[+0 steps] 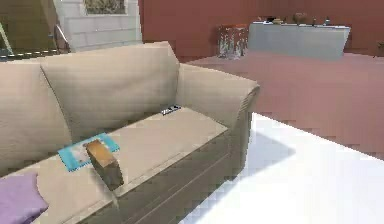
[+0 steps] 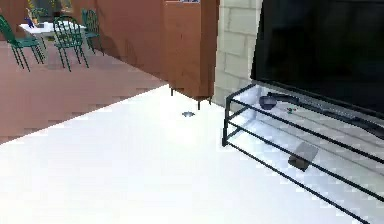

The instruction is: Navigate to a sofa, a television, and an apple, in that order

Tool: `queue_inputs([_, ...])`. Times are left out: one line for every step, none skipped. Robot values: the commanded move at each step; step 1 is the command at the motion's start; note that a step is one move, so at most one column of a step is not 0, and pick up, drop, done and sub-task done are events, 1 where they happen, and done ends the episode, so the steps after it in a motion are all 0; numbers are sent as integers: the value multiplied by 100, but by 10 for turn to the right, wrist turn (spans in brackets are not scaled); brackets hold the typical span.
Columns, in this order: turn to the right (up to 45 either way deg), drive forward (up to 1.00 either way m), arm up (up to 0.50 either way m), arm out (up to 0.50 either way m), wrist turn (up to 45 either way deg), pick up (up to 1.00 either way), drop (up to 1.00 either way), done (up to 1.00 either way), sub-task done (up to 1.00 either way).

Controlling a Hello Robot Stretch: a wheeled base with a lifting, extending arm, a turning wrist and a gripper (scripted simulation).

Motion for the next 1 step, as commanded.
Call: queue_inputs([-300,0,0,0,0,0,0,0,0])
